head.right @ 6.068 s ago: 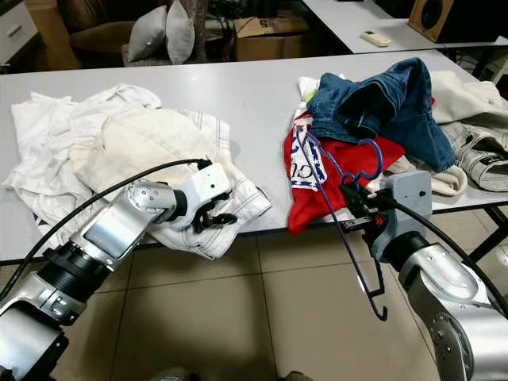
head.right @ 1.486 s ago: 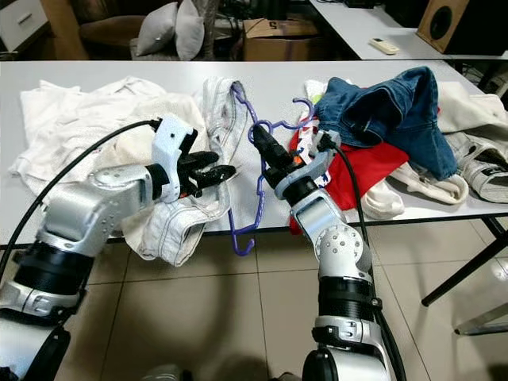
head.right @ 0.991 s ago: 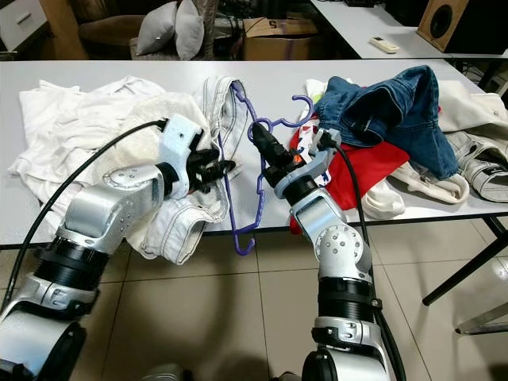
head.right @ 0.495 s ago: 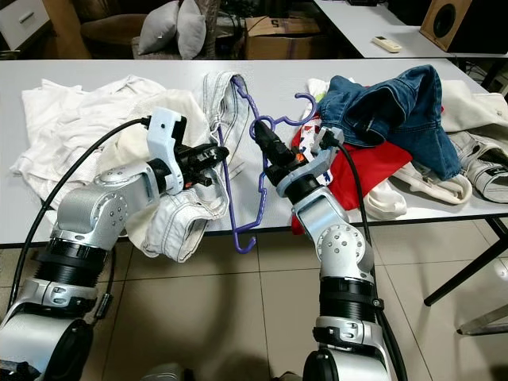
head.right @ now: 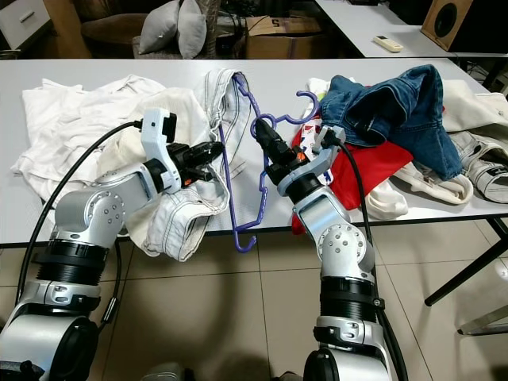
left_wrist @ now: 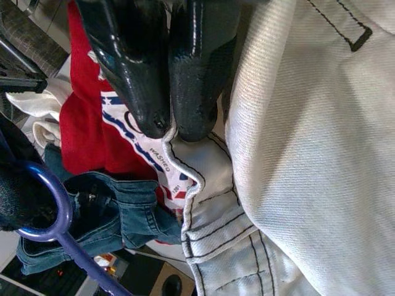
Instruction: Hang hanger
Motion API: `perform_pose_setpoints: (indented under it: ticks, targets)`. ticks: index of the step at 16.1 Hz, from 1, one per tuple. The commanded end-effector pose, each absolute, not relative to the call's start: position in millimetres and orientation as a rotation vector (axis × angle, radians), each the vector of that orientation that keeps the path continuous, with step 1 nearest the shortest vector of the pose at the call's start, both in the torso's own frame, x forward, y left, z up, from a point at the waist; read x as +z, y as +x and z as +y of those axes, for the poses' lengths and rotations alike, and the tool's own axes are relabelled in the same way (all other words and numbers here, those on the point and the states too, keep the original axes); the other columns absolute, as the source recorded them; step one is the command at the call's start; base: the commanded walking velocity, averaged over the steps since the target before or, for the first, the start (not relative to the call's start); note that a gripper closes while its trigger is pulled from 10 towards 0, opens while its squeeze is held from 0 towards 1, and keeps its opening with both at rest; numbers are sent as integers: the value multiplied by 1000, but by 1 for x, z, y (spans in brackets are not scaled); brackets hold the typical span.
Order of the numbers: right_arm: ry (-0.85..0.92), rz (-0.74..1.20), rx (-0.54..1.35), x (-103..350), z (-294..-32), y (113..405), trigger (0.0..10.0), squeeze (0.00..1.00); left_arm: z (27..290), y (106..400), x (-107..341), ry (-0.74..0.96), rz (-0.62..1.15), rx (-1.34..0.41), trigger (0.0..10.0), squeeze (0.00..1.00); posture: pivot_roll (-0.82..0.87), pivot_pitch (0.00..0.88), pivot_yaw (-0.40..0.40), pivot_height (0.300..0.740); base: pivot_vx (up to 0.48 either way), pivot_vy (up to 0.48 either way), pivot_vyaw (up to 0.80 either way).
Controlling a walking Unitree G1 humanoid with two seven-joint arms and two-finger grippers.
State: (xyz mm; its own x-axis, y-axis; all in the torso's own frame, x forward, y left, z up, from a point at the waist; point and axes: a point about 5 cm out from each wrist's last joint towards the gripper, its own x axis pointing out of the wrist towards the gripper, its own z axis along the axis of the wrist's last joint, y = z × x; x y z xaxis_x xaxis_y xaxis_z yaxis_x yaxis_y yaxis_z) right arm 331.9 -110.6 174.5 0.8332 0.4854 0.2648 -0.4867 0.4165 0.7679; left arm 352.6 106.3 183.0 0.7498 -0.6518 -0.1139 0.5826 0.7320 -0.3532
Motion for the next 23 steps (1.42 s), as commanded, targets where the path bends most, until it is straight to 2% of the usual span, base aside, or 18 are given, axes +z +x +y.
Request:
perform_pose_setpoints:
  ticks: [1,4,5,7,10,11,13,14,16,18,20,23]
  targets:
    - [956,-38,639,181,-109,329,10000,0,107,354,188,-299,215,-698,0,0,44,0,23,723,0,0,0]
    - [933,-12,629,176,-109,328,10000,0,121,359,197,26,158,-661,0,0,49,0,22,723,0,0,0]
    - [916,24,612,169,-107,328,10000,0,129,361,214,203,108,-655,0,0,62,0,24,723,0,0,0]
    - [903,61,593,161,-102,328,10000,0,139,363,243,371,22,-633,0,0,75,0,33,723,0,0,0]
    - [907,103,590,156,-92,330,10000,0,134,356,273,457,-67,-717,0,0,88,0,47,723,0,0,0]
    - [874,169,576,149,-86,333,10000,0,130,354,290,477,-136,-742,0,0,98,0,51,723,0,0,0]
    - [850,241,532,140,-84,339,10000,0,129,352,311,454,-200,-766,0,0,99,0,47,723,0,0,0]
    - [842,277,463,135,-92,347,10000,0,135,352,326,481,-236,-744,0,0,102,0,40,723,0,0,0]
    - [847,250,340,142,-120,366,10000,0,155,349,351,644,-284,-731,0,0,109,0,27,723,0,0,0]
    - [862,188,307,157,-137,376,10000,0,170,346,354,812,-240,-725,0,0,114,0,21,723,0,0,0]
    - [888,84,299,179,-152,385,10000,0,189,343,353,901,-156,-720,0,0,119,0,17,723,0,0,0]
    - [991,57,357,188,-145,388,10000,0,193,334,333,856,-26,-847,0,0,131,0,14,723,0,0,0]
